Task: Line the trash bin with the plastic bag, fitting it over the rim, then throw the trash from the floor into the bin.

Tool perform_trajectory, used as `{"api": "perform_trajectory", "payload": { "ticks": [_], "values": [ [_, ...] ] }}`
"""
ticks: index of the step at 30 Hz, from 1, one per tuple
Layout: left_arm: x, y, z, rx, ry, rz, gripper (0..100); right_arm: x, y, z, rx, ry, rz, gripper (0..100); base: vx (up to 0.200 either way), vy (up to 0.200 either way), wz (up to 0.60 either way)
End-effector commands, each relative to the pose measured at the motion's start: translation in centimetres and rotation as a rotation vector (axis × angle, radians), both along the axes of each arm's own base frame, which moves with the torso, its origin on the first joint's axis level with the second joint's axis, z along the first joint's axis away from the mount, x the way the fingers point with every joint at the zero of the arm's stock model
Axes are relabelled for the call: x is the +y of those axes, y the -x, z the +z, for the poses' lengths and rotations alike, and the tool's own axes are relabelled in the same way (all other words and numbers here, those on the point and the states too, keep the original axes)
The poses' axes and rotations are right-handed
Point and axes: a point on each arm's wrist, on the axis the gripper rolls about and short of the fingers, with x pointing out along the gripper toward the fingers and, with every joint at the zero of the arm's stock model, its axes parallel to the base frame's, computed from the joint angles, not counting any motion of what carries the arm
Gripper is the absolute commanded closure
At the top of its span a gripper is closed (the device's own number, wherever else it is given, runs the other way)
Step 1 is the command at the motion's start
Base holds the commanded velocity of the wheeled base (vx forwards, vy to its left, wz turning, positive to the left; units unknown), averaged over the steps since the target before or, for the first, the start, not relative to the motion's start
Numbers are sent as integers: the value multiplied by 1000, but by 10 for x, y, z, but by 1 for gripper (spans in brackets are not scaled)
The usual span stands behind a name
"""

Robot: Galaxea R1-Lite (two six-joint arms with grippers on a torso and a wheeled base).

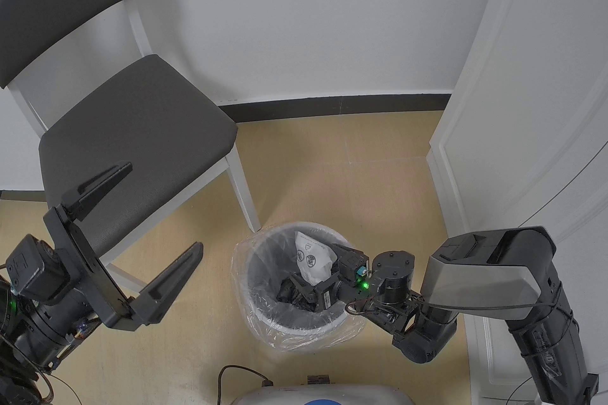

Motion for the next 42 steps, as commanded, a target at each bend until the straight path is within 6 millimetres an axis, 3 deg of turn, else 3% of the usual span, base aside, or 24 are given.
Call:
{"api": "perform_trajectory", "payload": {
  "ticks": [1, 5, 7, 8, 12, 15, 23, 29, 31, 37, 39, 42],
  "values": [
    [0, 0, 0, 0, 0, 0, 0, 0, -1, 6, -23, -18, -1, 0, 0, 0, 0],
    [0, 0, 0, 1, -1, 0, 0, 2, 1, 27, -59, -46, 4, 0, 0, 0, 0],
    [0, 0, 0, 1, -1, 0, 0, 2, 1, 28, -62, -48, 4, 0, 0, 0, 0],
    [0, 0, 0, 0, 0, 0, 0, 1, 2, 45, -92, -71, 3, 0, 0, 0, 0],
    [0, 0, -1, 5, -3, 0, 0, -8, 7, 73, -135, -92, -17, 0, 0, 0, 0],
    [-3, -5, -4, 30, -12, 2, 0, -34, 16, 99, -139, -26, -72, 0, 0, 0, 0],
    [-14, -29, -30, 160, -92, 44, 0, -84, 46, 127, 90, 192, -372, 0, 0, 0, 0],
    [-36, -67, -34, 281, 7, 127, 0, -129, 75, 157, 96, 164, -475, 0, 0, 0, 0],
    [-40, -88, -36, 316, 35, 254, 0, -144, 79, 166, 100, 160, -520, 0, 0, 0, 0],
    [-29, -116, -25, 394, 150, 402, 0, -178, 80, 179, 93, 136, -704, 0, 0, 0, 0],
    [-12, -123, -8, 416, 234, 470, 0, -195, 80, 184, 88, 86, -822, 0, 0, 0, 0],
    [6, -117, 18, 425, 332, 501, 0, -213, 87, 197, 58, 1, -895, 0, 0, 0, 0]
  ]
}}
